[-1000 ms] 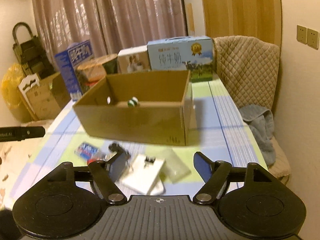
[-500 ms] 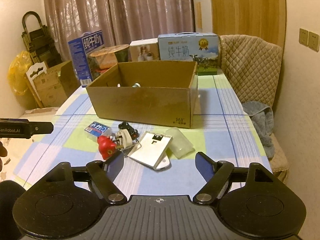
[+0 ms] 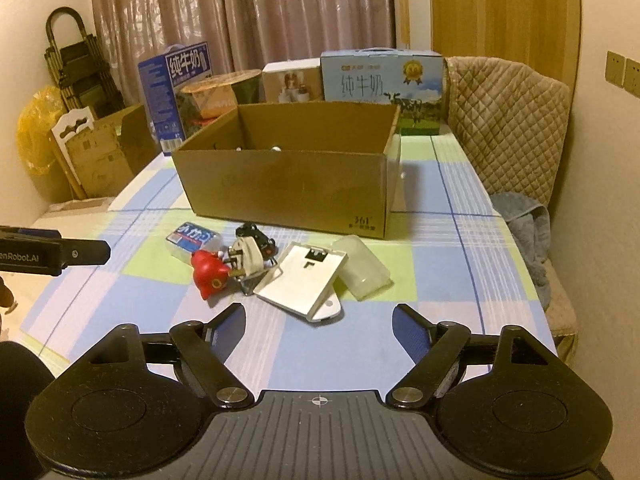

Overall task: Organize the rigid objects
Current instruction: 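Withdraw both tools from the box back over the table, then grasp the red toy pig with the left tool while the right tool grasps the white panel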

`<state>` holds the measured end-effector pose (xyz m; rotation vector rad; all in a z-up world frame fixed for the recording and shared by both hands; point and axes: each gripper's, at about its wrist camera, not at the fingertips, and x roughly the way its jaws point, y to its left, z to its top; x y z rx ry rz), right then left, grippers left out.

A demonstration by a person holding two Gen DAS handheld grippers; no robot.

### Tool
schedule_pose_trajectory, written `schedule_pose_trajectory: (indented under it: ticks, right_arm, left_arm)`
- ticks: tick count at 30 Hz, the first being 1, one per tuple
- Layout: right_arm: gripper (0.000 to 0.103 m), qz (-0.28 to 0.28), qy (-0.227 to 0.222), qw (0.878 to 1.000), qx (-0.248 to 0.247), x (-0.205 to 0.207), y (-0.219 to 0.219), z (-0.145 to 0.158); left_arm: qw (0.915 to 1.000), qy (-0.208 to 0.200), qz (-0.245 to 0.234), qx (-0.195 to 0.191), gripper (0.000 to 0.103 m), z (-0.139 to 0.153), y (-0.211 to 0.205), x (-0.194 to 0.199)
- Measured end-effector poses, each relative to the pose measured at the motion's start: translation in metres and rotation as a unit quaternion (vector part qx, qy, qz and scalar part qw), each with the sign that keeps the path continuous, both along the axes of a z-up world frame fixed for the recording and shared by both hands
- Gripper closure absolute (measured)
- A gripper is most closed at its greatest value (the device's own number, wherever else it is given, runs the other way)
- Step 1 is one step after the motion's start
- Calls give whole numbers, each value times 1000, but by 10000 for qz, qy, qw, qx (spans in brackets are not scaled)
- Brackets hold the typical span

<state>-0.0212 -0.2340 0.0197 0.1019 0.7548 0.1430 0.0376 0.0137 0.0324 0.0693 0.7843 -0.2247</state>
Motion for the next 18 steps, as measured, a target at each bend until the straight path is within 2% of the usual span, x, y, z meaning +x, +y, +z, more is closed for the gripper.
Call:
schedule_pose_trajectory:
  ticks: [8, 11, 14, 18]
  right_arm:
    - [25, 402, 141, 9988, -238, 15, 2, -18]
    - [25, 619, 172, 9973, -368, 25, 3, -25]
    - [25, 1043, 152, 9924, -640, 39, 5, -29]
    - [25, 1622, 146, 9820, -952, 62, 9, -35]
  left_arm:
    - [9993, 160, -313, 155, 1, -15, -6, 12]
    - [9975, 220, -591, 320, 1, -23, -11, 19]
    - [9932, 251, -1007, 519, 1, -31, -17, 25]
    - [9830, 292, -1635, 782, 1, -45, -24, 36]
